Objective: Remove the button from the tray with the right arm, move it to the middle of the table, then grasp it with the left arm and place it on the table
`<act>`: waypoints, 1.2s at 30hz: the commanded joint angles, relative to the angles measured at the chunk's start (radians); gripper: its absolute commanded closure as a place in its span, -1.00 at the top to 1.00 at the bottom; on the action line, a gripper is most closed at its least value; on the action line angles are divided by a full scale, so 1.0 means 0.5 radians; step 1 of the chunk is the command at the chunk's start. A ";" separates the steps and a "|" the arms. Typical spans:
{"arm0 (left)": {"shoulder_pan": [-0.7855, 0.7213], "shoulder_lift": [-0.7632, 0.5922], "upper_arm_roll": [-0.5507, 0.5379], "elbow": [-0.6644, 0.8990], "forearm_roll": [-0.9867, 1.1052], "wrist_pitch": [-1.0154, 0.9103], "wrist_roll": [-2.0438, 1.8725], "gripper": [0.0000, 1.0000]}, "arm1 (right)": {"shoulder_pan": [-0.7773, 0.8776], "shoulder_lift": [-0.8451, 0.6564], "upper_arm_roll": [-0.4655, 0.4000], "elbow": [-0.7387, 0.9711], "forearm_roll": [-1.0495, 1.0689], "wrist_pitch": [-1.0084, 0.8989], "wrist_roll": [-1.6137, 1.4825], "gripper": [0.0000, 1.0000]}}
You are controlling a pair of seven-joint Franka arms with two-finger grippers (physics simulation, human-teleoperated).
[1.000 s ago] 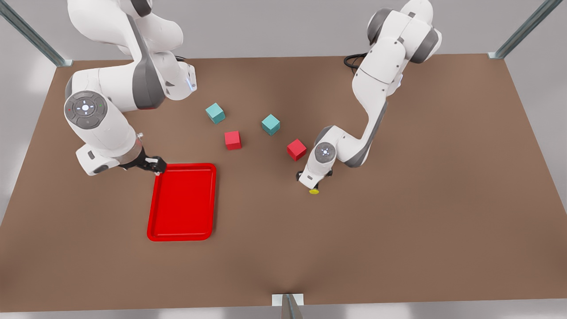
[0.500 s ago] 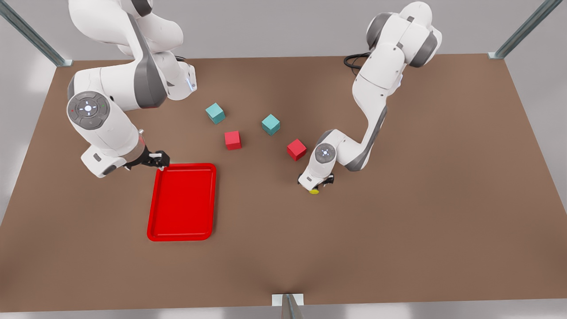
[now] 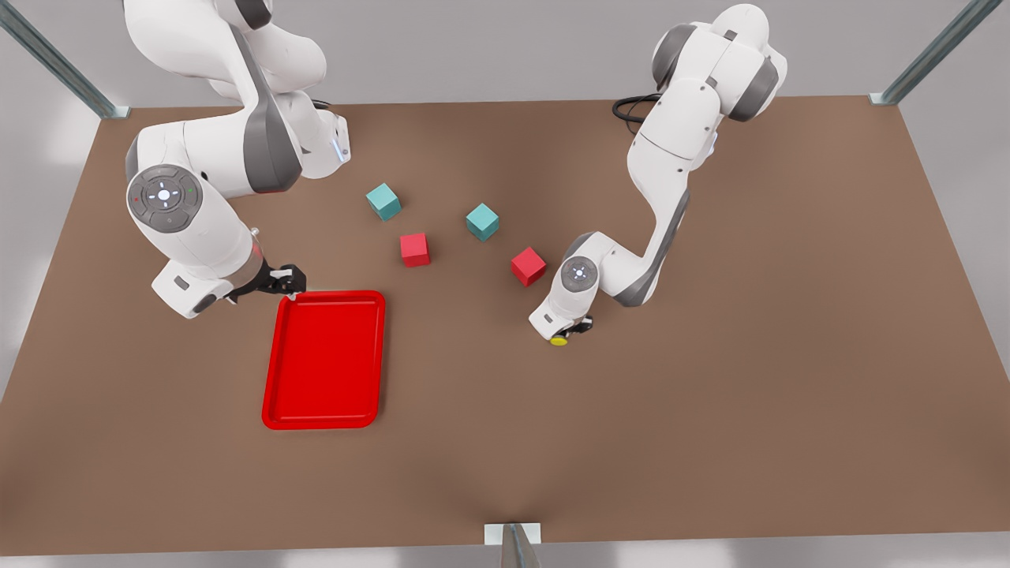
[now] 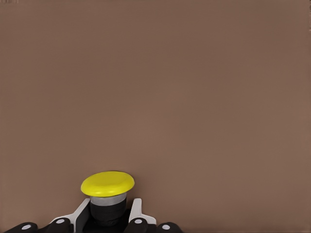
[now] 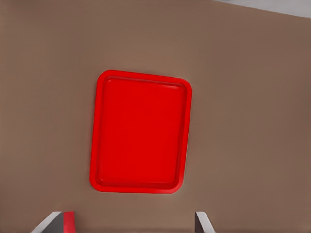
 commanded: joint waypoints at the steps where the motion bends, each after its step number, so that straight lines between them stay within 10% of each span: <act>1: 0.000 -0.002 0.000 0.001 -0.006 -0.003 0.178 -0.11 | 0.002 -0.002 -0.001 0.002 -0.006 -0.005 -0.106 1.00; 13: -0.003 -0.005 0.043 0.501 -0.006 -1.049 -0.687 -0.10 | 0.011 0.014 0.005 -0.001 0.000 -0.008 -0.106 1.00; 22: 0.076 0.050 0.046 0.703 1.261 -1.705 -3.917 -0.10 | 0.005 0.014 0.005 0.005 0.000 -0.011 -0.109 1.00; 36: 0.168 0.556 0.043 0.565 2.262 -2.334 -4.930 -0.09 | 0.008 0.020 0.005 0.002 0.003 -0.008 -0.115 1.00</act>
